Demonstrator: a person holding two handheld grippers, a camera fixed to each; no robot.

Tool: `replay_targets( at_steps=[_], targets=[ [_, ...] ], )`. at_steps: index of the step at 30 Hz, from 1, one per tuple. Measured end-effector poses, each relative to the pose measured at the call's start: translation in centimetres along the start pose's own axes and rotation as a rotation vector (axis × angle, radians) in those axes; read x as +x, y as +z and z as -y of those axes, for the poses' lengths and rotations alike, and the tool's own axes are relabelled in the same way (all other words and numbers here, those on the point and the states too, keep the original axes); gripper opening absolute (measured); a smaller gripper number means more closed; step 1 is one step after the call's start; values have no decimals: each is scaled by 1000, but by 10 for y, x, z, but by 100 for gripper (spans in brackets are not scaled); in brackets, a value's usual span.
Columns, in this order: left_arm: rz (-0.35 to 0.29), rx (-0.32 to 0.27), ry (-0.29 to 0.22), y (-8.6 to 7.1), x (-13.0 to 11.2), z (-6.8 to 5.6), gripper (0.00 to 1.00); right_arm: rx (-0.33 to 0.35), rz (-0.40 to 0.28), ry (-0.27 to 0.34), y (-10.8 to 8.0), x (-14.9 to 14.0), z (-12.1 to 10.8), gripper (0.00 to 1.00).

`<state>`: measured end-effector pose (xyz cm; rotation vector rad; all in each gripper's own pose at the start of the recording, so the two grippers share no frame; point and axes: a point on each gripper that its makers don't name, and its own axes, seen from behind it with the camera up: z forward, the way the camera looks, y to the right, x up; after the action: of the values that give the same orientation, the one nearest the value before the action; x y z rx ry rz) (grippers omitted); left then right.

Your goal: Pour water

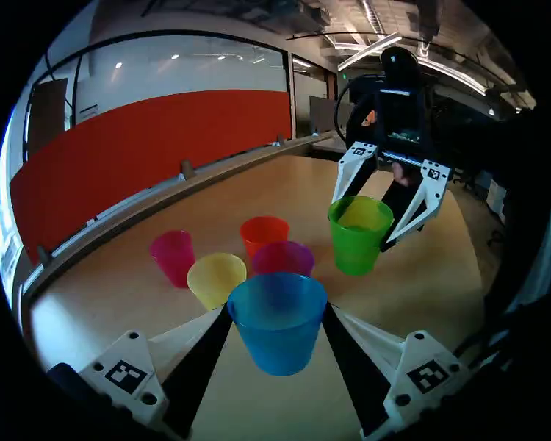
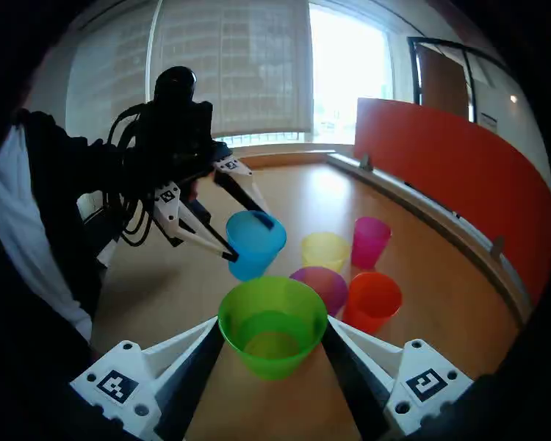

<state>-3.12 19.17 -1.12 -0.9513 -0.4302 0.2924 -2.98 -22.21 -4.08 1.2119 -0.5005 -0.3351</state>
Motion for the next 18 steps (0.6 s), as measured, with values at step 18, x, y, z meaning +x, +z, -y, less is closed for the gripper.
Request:
replay_targets(
  at_steps=[18],
  targets=[
    [37,-6,9,20,-28,-2,87,-5,60,-1,16,-38,-8,91]
  ],
)
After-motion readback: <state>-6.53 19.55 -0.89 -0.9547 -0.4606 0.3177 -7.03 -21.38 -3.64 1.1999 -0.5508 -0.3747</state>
